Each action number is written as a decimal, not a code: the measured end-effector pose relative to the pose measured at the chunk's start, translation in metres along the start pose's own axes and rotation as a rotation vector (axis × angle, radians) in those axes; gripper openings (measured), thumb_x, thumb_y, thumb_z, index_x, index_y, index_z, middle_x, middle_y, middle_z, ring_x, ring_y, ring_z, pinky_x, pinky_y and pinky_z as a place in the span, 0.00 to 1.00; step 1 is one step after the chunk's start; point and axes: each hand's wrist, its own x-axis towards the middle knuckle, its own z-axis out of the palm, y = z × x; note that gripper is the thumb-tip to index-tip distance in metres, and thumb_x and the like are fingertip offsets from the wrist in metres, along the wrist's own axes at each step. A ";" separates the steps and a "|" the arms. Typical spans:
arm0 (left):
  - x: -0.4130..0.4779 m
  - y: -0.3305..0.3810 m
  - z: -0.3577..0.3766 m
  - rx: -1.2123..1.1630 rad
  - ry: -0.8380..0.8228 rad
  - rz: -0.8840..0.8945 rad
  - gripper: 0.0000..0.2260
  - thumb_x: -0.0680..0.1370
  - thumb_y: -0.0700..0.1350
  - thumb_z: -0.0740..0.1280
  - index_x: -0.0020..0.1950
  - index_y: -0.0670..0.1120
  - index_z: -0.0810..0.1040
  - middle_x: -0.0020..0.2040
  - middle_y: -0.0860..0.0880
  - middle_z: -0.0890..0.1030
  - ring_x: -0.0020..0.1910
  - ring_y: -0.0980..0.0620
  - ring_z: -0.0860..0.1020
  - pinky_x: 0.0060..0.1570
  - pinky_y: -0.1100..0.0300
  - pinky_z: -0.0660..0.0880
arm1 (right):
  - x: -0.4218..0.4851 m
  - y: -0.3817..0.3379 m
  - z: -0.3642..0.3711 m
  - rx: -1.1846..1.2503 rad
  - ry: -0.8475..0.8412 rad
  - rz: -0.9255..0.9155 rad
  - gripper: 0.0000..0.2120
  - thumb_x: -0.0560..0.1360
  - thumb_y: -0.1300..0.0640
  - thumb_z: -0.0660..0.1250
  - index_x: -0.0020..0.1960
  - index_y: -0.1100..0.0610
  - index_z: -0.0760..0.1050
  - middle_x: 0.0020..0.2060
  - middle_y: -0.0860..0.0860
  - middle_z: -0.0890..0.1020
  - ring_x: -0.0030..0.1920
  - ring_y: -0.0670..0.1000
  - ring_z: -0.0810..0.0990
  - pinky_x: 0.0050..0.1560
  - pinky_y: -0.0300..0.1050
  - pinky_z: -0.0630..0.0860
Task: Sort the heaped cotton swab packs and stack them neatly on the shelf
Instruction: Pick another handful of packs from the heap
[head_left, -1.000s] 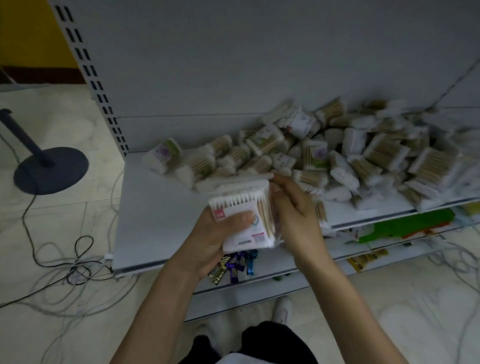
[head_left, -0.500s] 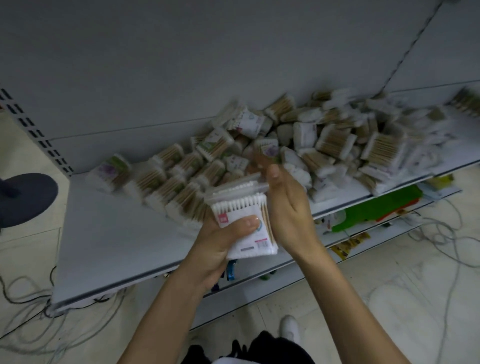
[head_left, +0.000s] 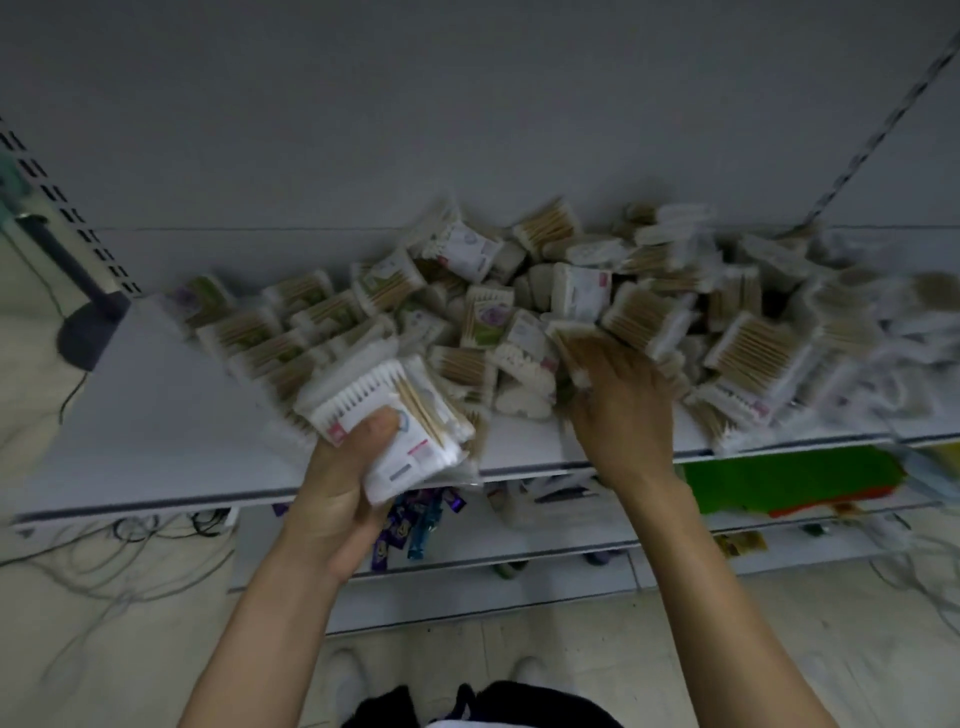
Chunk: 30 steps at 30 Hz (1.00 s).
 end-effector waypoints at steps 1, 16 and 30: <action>-0.003 -0.008 0.007 -0.024 0.003 0.002 0.44 0.43 0.52 0.86 0.57 0.46 0.78 0.51 0.47 0.84 0.50 0.50 0.83 0.40 0.59 0.80 | 0.003 0.005 -0.001 0.008 0.006 -0.028 0.23 0.69 0.66 0.67 0.63 0.57 0.76 0.58 0.57 0.81 0.58 0.59 0.79 0.55 0.53 0.75; -0.026 -0.087 0.069 -0.326 -0.075 0.086 0.33 0.49 0.54 0.84 0.53 0.50 0.85 0.58 0.46 0.82 0.57 0.46 0.81 0.58 0.49 0.75 | -0.023 0.008 -0.076 1.448 -0.167 0.575 0.04 0.76 0.63 0.65 0.50 0.56 0.75 0.41 0.47 0.84 0.47 0.49 0.83 0.44 0.39 0.79; -0.034 -0.091 0.067 -0.227 -0.044 0.138 0.43 0.52 0.50 0.85 0.66 0.45 0.76 0.67 0.39 0.74 0.69 0.38 0.70 0.67 0.39 0.68 | -0.033 -0.008 -0.069 1.365 -0.394 0.307 0.10 0.78 0.64 0.61 0.42 0.61 0.79 0.34 0.43 0.83 0.38 0.38 0.79 0.40 0.28 0.72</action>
